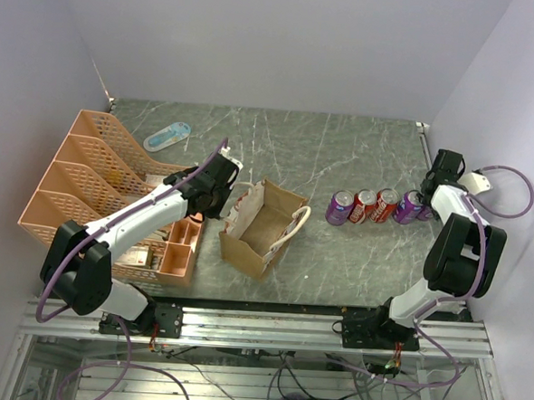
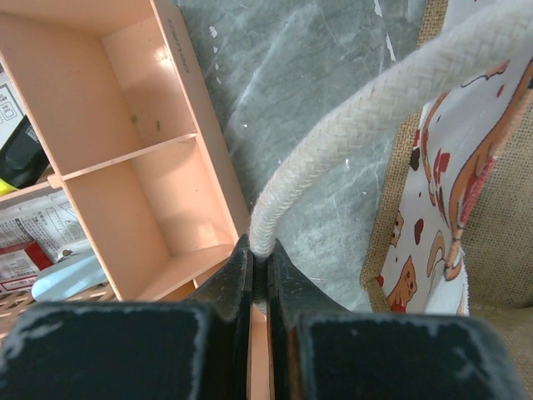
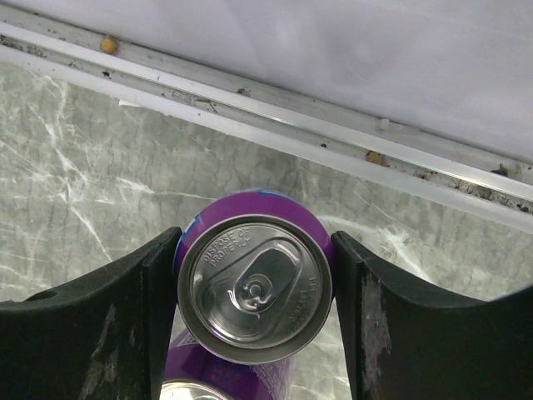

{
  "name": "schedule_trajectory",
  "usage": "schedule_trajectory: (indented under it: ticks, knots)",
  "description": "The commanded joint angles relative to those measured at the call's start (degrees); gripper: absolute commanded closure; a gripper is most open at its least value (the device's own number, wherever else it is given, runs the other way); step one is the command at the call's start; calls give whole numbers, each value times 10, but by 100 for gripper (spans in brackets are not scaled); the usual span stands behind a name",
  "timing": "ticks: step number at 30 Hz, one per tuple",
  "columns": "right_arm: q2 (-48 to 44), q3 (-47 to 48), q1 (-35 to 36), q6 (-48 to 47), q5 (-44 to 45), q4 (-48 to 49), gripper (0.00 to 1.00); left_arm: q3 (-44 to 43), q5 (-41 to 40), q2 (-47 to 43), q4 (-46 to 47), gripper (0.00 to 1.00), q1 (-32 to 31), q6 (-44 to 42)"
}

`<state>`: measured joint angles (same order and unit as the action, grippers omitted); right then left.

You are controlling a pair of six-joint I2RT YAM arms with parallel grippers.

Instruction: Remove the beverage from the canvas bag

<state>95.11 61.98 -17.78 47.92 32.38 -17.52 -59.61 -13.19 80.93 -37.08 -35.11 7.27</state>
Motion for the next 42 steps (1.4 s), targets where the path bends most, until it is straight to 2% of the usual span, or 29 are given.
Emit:
schedule_trajectory:
  ticks: [1, 6, 12, 20, 25, 27, 34, 37, 38, 42]
  knots:
    - [-16, -19, 6, -12, -17, 26, 63, -17, -11, 5, 4, 93, -5, -3]
    - [-33, -26, 11, -20, -19, 29, 54, -19, -12, 6, 3, 91, -5, -2]
    - [-42, -35, 11, -30, -29, 38, 47, -18, -7, 8, 3, 83, -5, -4]
    - [-47, -43, 11, -37, -18, 40, 27, -18, -5, 6, 2, 70, -5, -4]
    - [-43, -38, 11, -41, -13, 33, 24, -19, -9, 4, 2, 58, -5, -2]
    - [-41, -37, 11, -42, -12, 31, 19, -18, -9, 3, 2, 53, -5, -3]
    - [-64, -43, 14, -61, -1, 43, 16, -16, -2, -7, 5, 31, -5, -2]
    - [-81, -42, 26, -67, 27, 32, 9, -16, 1, -12, 7, 19, -5, 0]
    - [-86, -37, 33, -70, 38, 26, 3, -15, 3, -14, 8, 10, -5, 1]
    - [-91, -1, 72, -95, 80, -10, 0, -13, 6, -30, 12, 4, -5, 2]
